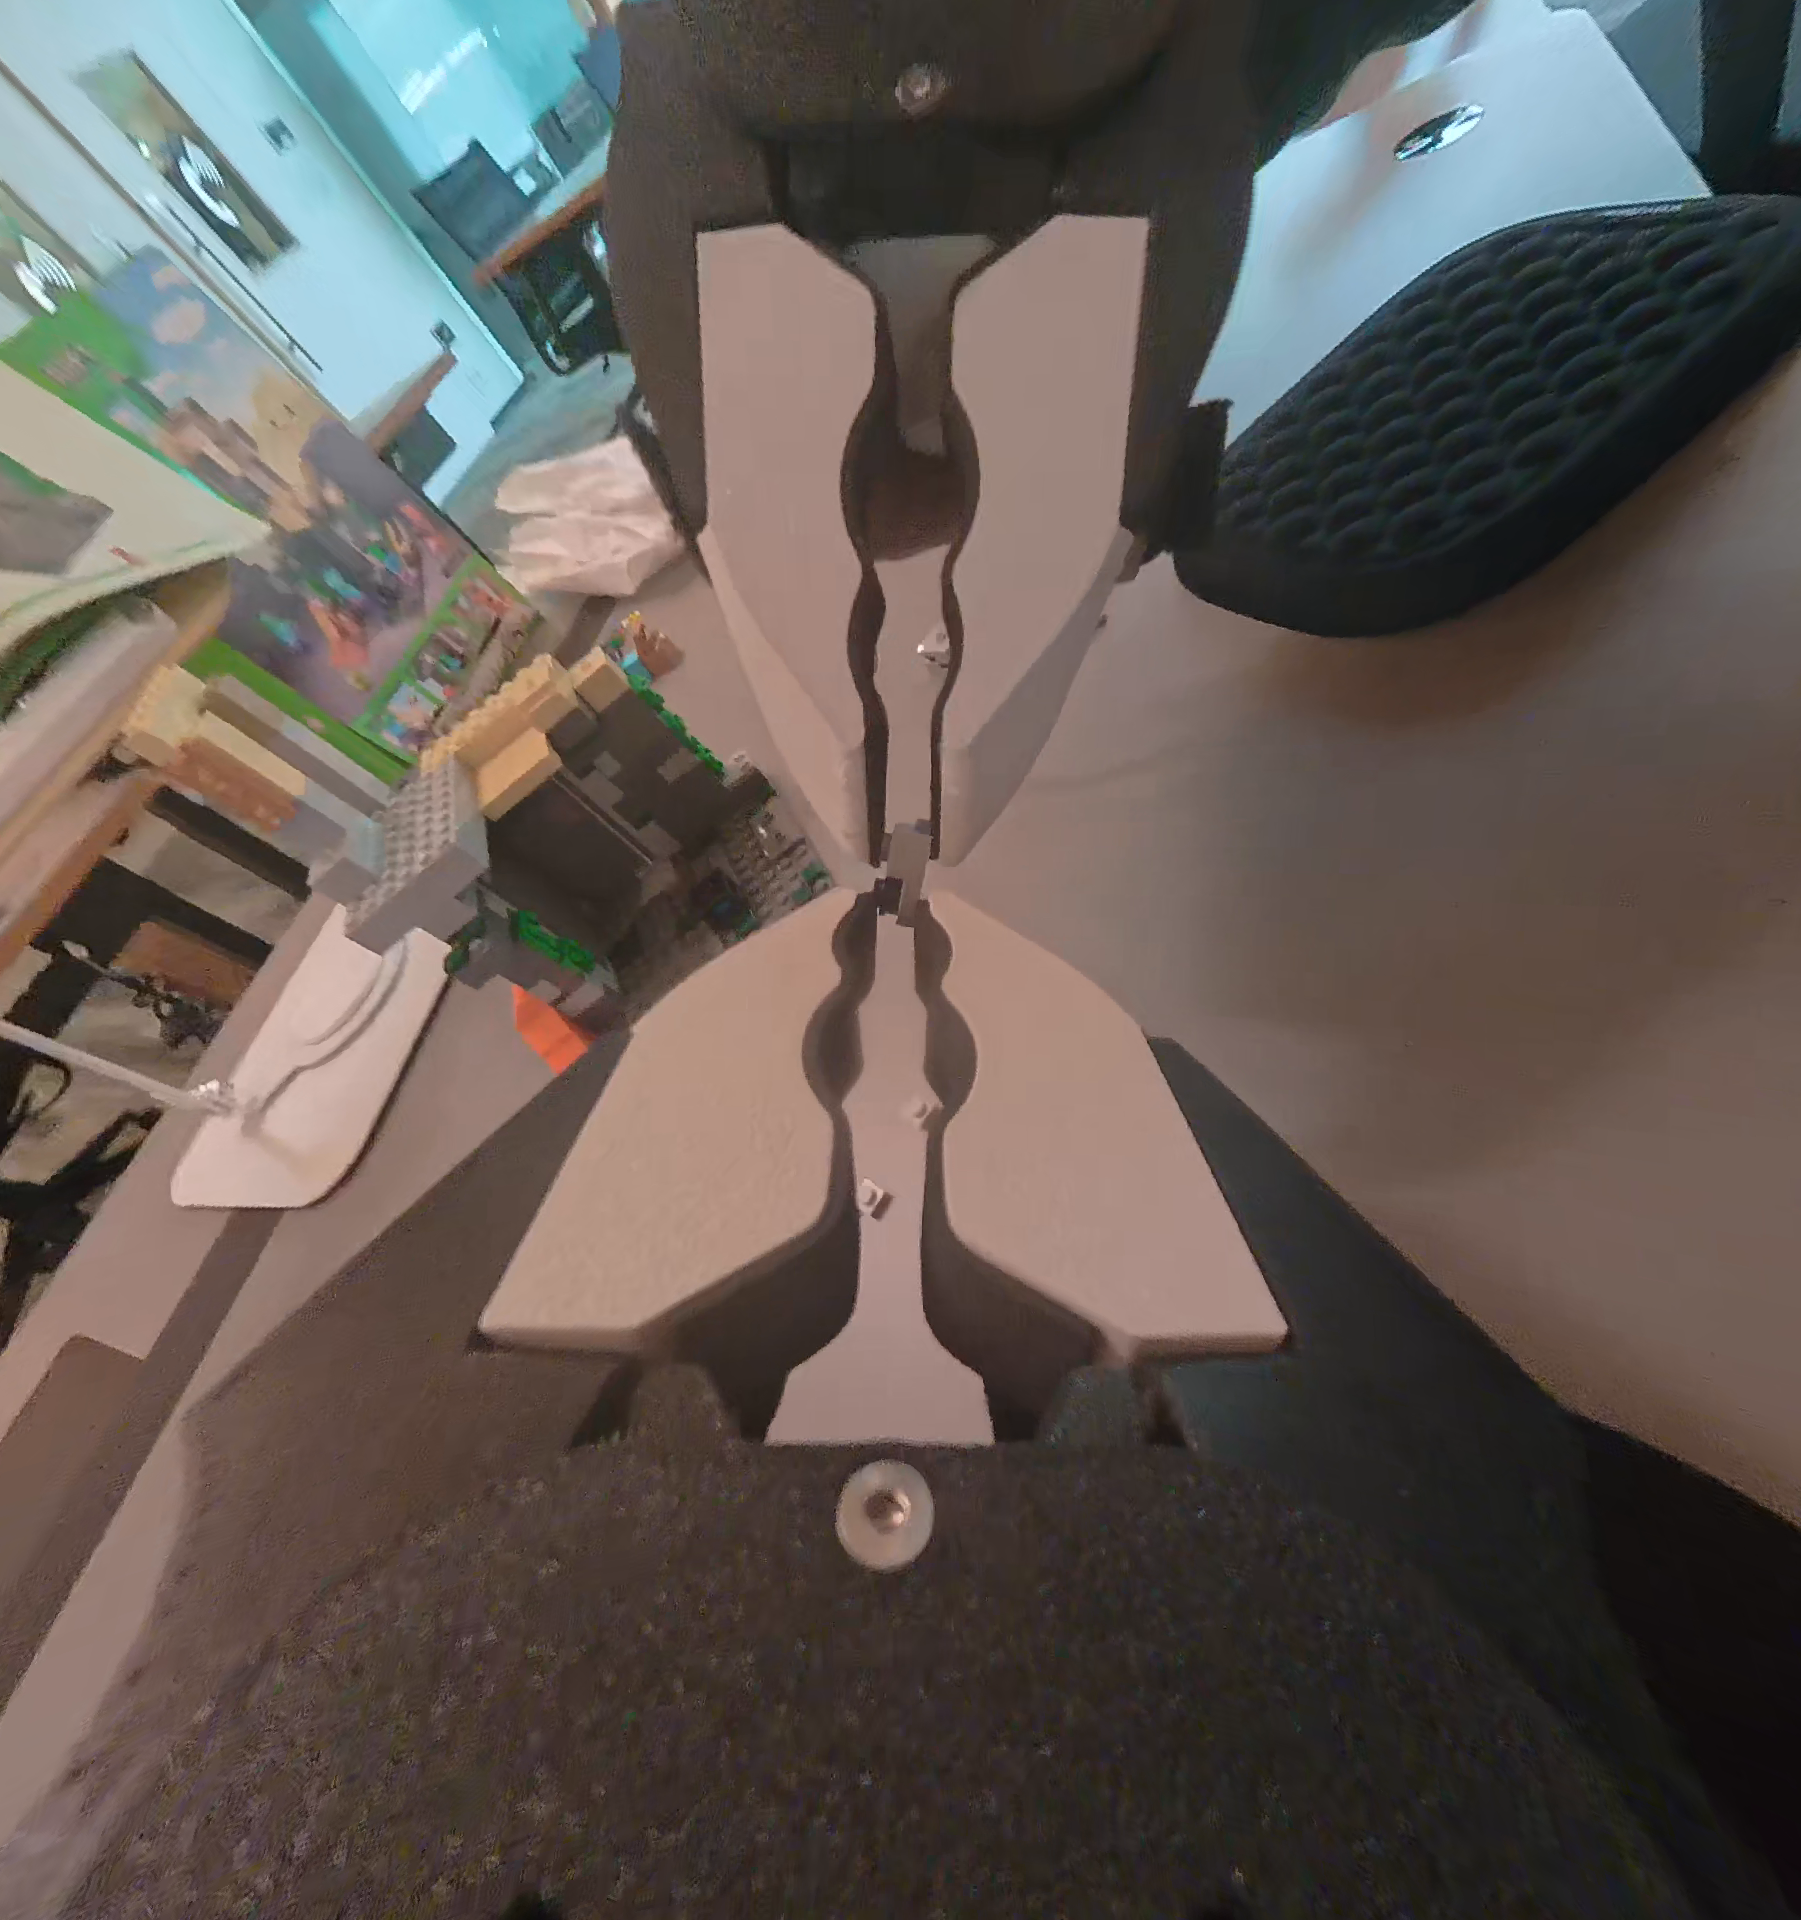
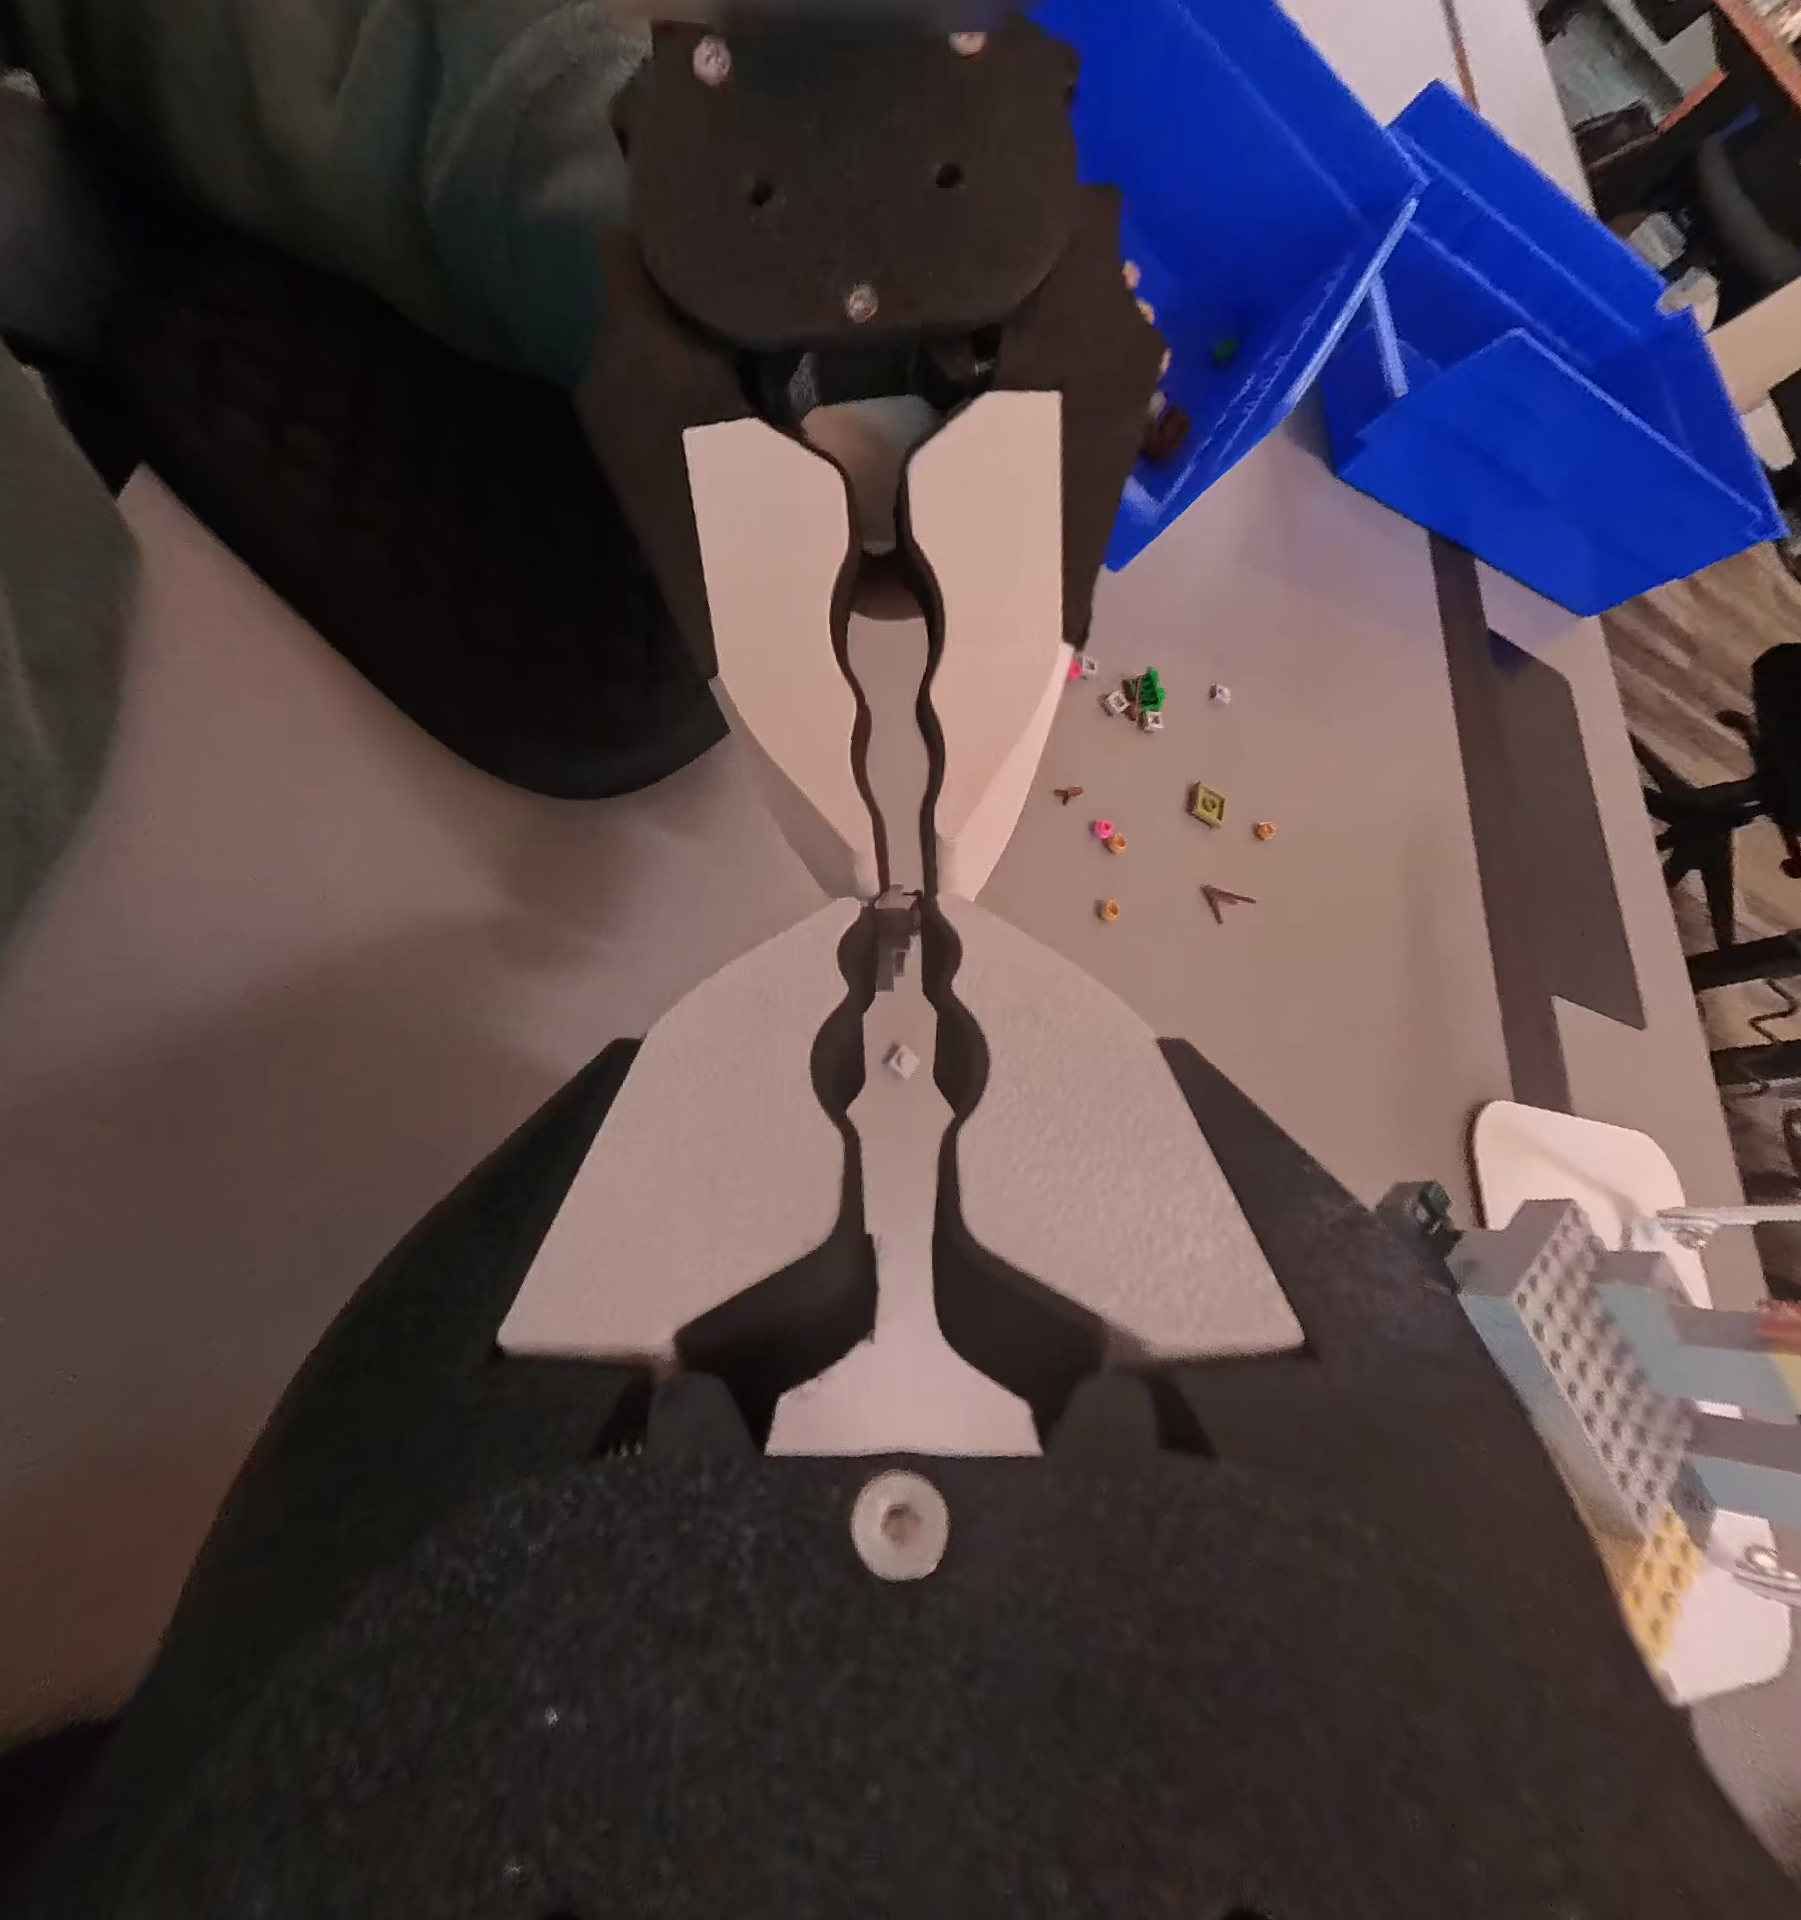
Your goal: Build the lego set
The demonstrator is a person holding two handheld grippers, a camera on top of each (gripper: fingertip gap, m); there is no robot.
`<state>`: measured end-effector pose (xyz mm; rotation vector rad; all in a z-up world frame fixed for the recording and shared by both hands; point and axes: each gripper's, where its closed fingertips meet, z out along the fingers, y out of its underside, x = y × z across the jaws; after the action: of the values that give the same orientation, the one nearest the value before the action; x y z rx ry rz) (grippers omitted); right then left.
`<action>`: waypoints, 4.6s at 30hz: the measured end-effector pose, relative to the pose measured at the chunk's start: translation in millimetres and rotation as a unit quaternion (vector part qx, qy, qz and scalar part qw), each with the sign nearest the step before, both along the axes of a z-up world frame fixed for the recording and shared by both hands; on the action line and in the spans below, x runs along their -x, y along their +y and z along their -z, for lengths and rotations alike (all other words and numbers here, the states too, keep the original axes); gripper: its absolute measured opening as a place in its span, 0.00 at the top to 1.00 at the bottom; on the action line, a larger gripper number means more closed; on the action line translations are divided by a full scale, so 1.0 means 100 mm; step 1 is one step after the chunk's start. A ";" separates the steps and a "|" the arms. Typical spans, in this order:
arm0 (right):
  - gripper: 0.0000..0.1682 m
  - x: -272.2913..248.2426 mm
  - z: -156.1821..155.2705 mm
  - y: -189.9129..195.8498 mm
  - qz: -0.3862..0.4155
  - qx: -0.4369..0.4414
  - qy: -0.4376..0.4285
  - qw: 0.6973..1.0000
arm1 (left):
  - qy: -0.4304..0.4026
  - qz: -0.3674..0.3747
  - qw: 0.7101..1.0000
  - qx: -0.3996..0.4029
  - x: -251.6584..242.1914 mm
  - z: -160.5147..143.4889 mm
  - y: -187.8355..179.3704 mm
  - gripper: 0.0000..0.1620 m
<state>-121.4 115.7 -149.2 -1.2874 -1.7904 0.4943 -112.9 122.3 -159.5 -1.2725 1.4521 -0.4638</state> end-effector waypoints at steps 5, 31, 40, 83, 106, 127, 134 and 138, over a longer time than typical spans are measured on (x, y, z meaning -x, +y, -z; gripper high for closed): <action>0.81 -0.08 0.05 0.28 0.037 0.118 -0.030 0.992 | 0.016 -0.010 0.998 -0.055 0.09 0.05 0.12 0.96; 0.93 -0.06 1.06 1.02 0.123 0.216 -0.212 0.945 | 0.011 -0.027 0.978 -0.206 0.20 -0.03 0.26 0.96; 0.92 -0.05 1.07 1.04 0.119 0.221 -0.211 0.945 | 0.008 -0.013 0.975 -0.222 0.15 -0.03 0.21 0.96; 0.95 -0.11 -0.20 -0.20 -0.153 0.171 -0.221 0.948 | -0.016 0.012 0.939 -0.342 -0.02 -0.31 -0.16 0.96; 0.91 -0.13 -0.33 -0.21 -0.094 0.076 -0.003 0.993 | -0.022 0.014 0.939 -0.343 -0.03 -0.33 -0.19 0.96; 0.94 -0.07 -0.23 -0.14 -0.031 -0.267 0.028 0.963 | -0.035 0.010 0.957 -0.289 -0.02 -0.33 -0.17 0.96; 0.96 -0.08 -0.20 -0.16 -0.034 -0.256 0.000 0.966 | -0.035 0.008 0.969 -0.246 -0.03 -0.30 -0.18 0.96; 0.95 -0.06 -0.19 -0.13 -0.029 -0.232 0.016 0.972 | -0.037 0.005 0.969 -0.244 -0.01 -0.29 -0.15 0.96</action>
<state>-115.3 103.0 -130.2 -0.8974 -1.7845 0.1115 -111.6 107.6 -130.1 -0.8462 1.3990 -0.1407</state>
